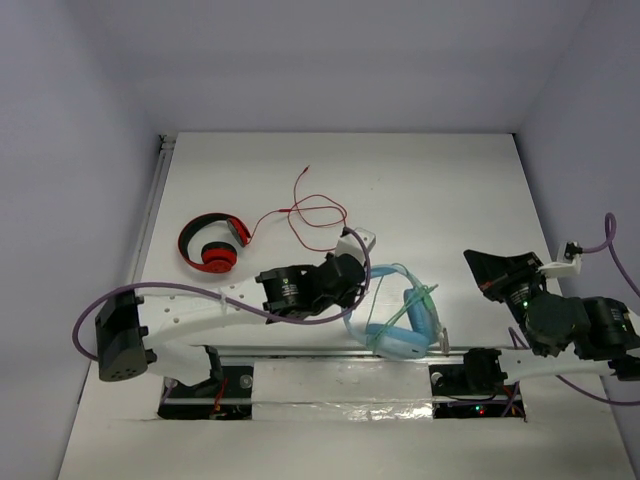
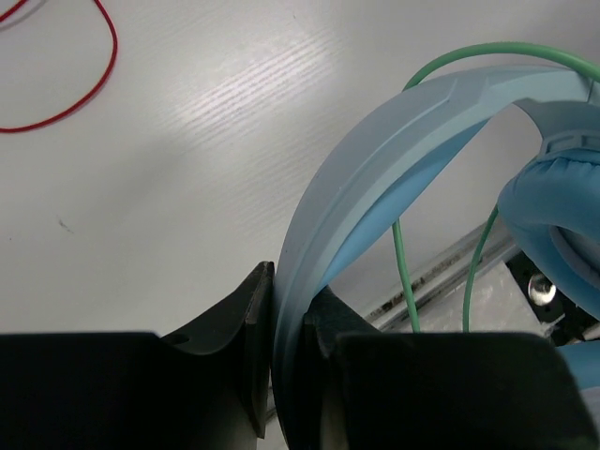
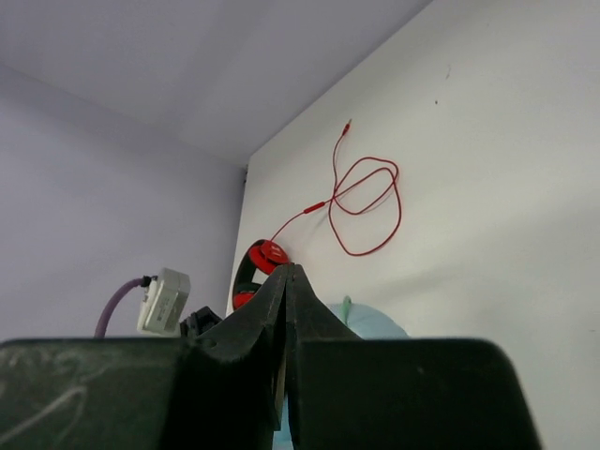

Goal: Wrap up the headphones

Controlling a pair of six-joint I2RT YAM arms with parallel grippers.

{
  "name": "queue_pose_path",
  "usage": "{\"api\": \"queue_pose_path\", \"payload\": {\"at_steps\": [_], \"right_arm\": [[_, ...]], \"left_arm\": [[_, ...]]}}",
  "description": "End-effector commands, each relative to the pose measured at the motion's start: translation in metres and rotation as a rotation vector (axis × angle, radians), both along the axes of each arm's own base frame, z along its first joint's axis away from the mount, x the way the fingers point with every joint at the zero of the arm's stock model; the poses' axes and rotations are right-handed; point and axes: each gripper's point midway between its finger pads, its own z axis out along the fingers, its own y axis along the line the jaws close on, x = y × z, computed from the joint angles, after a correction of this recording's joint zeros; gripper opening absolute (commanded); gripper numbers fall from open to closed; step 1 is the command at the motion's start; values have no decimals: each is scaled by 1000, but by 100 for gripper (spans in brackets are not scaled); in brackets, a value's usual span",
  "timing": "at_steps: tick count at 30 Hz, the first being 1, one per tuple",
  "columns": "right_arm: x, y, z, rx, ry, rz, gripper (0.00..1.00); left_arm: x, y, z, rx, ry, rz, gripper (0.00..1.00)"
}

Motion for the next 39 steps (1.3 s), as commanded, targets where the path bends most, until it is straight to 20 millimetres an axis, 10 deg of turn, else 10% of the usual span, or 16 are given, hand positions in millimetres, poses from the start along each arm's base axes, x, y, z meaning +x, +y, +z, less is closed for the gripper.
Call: {"api": "queue_pose_path", "payload": {"at_steps": [1,16,26,39], "right_arm": [[4,-18,-2,7,-5,-58,4],[2,-24,-29,-20,25,-44,29],[0,-14,-31,-45,27,-18,35],[-1,-10,-23,-52,15,1,47]], "left_arm": [[36,-28,49,-221,-54,55,0],[157,-35,-13,-163,-91,213,0],[169,-52,-62,-154,-34,226,2],[162,-41,-61,-163,-31,242,46]]}}
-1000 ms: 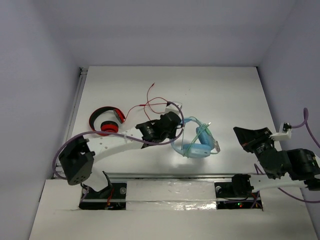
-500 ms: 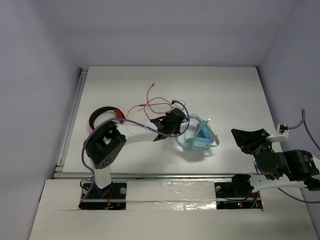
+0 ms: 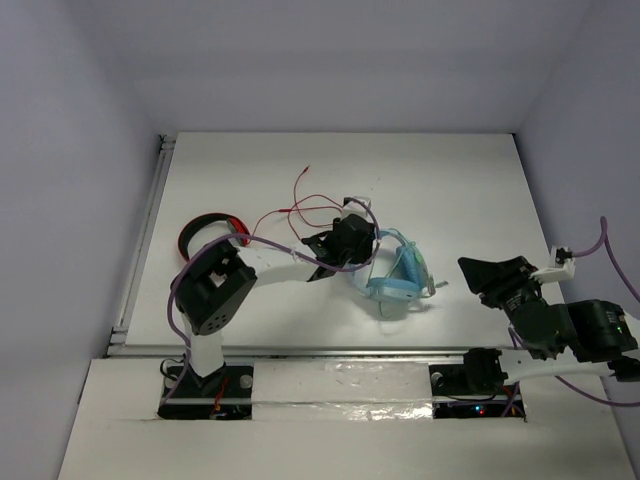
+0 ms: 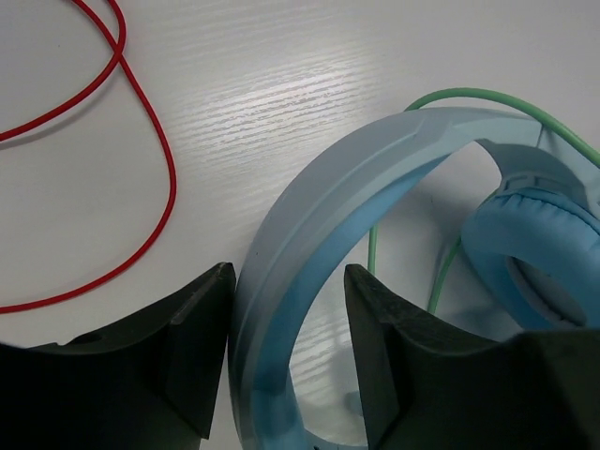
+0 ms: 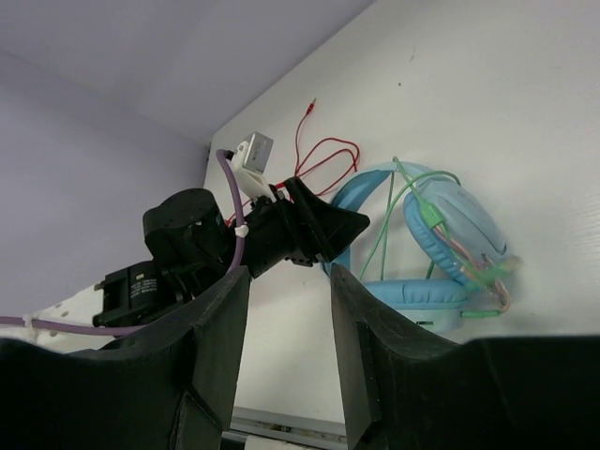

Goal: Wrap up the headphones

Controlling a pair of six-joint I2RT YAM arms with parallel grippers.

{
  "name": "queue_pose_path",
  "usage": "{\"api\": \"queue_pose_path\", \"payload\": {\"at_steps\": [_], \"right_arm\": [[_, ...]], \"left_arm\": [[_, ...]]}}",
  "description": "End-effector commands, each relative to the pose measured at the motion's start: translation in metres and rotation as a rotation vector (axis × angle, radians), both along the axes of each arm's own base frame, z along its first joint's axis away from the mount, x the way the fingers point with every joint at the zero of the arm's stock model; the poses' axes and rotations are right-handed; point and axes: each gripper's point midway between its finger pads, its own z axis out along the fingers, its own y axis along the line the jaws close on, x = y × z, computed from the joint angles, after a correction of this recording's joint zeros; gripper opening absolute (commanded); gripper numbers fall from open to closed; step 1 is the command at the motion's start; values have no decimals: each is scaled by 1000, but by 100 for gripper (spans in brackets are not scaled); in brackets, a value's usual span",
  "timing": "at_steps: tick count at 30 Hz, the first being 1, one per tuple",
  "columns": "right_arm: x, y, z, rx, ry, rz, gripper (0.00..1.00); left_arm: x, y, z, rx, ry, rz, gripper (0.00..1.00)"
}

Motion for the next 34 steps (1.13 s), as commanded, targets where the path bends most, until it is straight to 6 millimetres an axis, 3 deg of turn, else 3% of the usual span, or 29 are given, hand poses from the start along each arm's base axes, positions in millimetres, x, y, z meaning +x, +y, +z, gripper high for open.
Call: {"api": "queue_pose_path", "payload": {"at_steps": [1,8,11,12,14,15,17,18,19,20,21,23,24,30,34], "right_arm": [[3,-2,14,34,-24,-22,47],[2,4,32,38,-45,7,51],[1,3,42,34,-56,18,54],[1,2,43,18,-61,22,56],[1,0,51,28,-65,25,58],[1,1,52,14,-69,30,59],[1,-1,59,26,-73,33,61],[1,0,61,12,-77,39,61],[0,0,62,9,-79,41,61],[0,0,66,19,-81,44,61],[-1,2,67,9,-83,58,61],[-2,3,72,16,-85,75,61],[-4,7,73,10,-85,96,61],[-8,20,78,-14,-97,155,70],[-7,27,81,-44,-106,142,85]], "left_arm": [[4,-4,47,-100,-72,13,47],[-3,6,89,-158,-122,11,64],[-7,15,112,-189,-153,19,70],[-10,21,132,-218,-180,27,75],[-15,30,148,-249,-204,34,79],[-19,39,172,-289,-239,40,79],[-29,48,186,-314,-260,38,80],[-39,57,208,-359,-292,38,80],[-44,64,210,-370,-298,41,80],[-48,70,220,-395,-312,41,84],[-58,82,242,-456,-344,42,85],[-69,95,250,-489,-359,33,89],[-79,108,266,-525,-383,34,92],[-109,157,290,-580,-431,56,95],[-118,167,288,-604,-446,43,95]]}}
